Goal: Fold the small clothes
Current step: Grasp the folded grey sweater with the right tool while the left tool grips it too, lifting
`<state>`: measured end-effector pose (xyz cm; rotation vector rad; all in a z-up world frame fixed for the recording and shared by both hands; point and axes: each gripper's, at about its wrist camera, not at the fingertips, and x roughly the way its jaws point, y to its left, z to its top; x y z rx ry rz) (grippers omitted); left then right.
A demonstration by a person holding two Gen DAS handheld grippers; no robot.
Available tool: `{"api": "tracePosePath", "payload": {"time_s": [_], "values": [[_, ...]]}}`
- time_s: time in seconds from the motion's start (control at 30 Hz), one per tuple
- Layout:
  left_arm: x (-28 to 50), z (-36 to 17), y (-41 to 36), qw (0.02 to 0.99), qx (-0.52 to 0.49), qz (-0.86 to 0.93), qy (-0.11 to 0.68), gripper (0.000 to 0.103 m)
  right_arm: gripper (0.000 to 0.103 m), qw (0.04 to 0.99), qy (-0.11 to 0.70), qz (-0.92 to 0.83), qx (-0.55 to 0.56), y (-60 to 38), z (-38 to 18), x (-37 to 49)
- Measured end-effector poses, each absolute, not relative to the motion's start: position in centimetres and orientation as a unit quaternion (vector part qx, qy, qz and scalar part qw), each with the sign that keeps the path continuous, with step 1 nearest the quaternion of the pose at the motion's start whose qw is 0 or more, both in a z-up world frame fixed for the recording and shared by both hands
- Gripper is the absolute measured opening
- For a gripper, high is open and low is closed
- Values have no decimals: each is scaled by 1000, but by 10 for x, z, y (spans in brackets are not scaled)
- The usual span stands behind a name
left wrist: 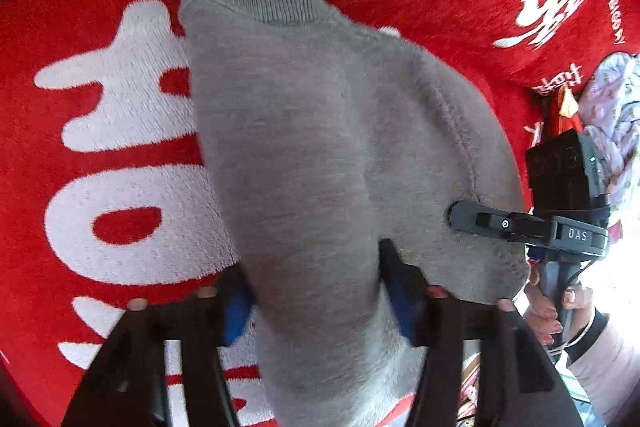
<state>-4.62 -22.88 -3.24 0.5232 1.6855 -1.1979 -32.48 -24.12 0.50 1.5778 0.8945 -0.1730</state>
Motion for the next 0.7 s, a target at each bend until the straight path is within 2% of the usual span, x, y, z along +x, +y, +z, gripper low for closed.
{"api": "tracePosePath", "payload": {"time_s": [0.13, 0.37, 0.57, 0.7], "values": [[-46, -13, -225, 487, 204, -507, 682, 47, 32, 614, 354, -62, 703, -236, 19, -324], [-37, 31, -197, 493, 188, -529, 665, 47, 32, 628, 340, -35, 699, -213, 56, -311], [-14, 53, -149, 503, 196, -526, 657, 47, 32, 633, 341, -15, 695, -170, 79, -291], [2, 55, -105, 504, 215, -516, 658, 47, 32, 622, 338, 4, 706, -127, 75, -277]]}}
